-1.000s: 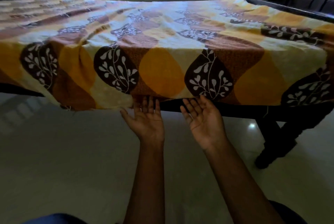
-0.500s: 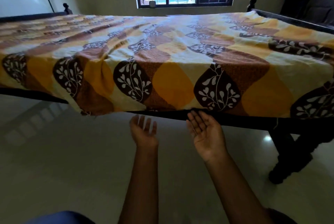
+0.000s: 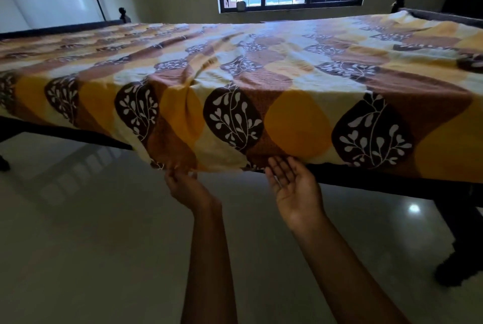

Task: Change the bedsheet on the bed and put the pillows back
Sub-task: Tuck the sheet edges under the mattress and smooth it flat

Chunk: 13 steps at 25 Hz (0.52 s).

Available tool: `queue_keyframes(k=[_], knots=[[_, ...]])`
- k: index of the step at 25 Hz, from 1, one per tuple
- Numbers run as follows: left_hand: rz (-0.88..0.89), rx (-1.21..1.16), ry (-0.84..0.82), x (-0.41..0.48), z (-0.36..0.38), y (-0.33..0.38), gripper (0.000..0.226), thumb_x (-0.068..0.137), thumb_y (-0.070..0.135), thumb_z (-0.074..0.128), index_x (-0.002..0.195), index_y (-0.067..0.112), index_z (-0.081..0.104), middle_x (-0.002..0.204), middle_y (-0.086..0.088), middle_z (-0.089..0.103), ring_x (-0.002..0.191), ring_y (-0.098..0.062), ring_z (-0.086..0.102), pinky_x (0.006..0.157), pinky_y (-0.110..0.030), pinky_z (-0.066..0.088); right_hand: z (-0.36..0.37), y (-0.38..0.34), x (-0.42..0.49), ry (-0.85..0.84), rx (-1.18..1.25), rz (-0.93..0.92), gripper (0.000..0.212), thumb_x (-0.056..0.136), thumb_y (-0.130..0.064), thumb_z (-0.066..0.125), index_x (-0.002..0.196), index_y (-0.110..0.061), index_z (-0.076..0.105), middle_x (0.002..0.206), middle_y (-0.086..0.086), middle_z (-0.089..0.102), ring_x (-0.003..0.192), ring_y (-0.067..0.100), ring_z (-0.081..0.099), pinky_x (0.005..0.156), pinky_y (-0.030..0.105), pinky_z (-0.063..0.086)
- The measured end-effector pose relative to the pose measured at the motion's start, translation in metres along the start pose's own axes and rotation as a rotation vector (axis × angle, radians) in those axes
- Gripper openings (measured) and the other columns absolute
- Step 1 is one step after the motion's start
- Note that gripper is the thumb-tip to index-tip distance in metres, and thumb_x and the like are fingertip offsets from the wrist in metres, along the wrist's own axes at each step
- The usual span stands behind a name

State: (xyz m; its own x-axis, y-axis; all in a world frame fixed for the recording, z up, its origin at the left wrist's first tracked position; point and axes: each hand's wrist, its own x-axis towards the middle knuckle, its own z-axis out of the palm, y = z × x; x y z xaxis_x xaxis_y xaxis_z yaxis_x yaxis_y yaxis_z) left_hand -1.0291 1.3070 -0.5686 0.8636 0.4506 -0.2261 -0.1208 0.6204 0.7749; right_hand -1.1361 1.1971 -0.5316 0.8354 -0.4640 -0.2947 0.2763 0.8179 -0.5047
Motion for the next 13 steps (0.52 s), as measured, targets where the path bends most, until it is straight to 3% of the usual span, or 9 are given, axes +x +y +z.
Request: queue_keyframes(k=[2, 5, 8, 13], knots=[[-0.103, -0.134, -0.143, -0.012, 0.006, 0.005, 0.037, 0.098, 0.027, 0.039, 0.127, 0.007, 0.051, 0.105, -0.004, 0.059, 0.098, -0.018, 0.057, 0.083, -0.029, 0.048, 0.003, -0.001, 0.002, -0.002, 0.0, -0.008, 0.021, 0.097, -0.016, 0.043, 0.111, -0.005, 0.054, 0.107, 0.01, 0.06, 0.1, 0.019, 0.06, 0.08, 0.03, 0.053], [-0.34, -0.308, -0.333, -0.007, 0.013, 0.009, 0.058, 0.096, 0.054, 0.029, 0.137, 0.015, 0.041, 0.125, -0.009, 0.053, 0.117, -0.025, 0.053, 0.103, -0.041, 0.041, 0.002, -0.005, 0.003, -0.022, -0.022, -0.012, 0.026, 0.097, -0.019, 0.044, 0.117, -0.005, 0.052, 0.111, 0.011, 0.059, 0.105, 0.02, 0.059, 0.083, 0.03, 0.051], [-0.451, -0.459, -0.475, -0.002, 0.018, 0.006, 0.073, 0.09, 0.066, 0.025, 0.138, 0.014, 0.039, 0.129, -0.014, 0.05, 0.117, -0.03, 0.051, 0.101, -0.046, 0.042, 0.002, -0.01, 0.001, -0.042, -0.043, -0.014, 0.025, 0.097, -0.021, 0.044, 0.113, -0.004, 0.053, 0.115, 0.014, 0.058, 0.111, 0.023, 0.057, 0.087, 0.031, 0.049], [-0.572, -0.588, -0.542, 0.002, 0.043, 0.006, 0.091, 0.081, 0.078, 0.02, 0.137, 0.009, 0.037, 0.135, -0.019, 0.046, 0.123, -0.036, 0.046, 0.103, -0.048, 0.037, 0.009, -0.022, 0.001, -0.098, -0.049, -0.024, 0.032, 0.096, -0.025, 0.045, 0.118, -0.003, 0.051, 0.116, 0.016, 0.058, 0.112, 0.024, 0.057, 0.093, 0.032, 0.048]])
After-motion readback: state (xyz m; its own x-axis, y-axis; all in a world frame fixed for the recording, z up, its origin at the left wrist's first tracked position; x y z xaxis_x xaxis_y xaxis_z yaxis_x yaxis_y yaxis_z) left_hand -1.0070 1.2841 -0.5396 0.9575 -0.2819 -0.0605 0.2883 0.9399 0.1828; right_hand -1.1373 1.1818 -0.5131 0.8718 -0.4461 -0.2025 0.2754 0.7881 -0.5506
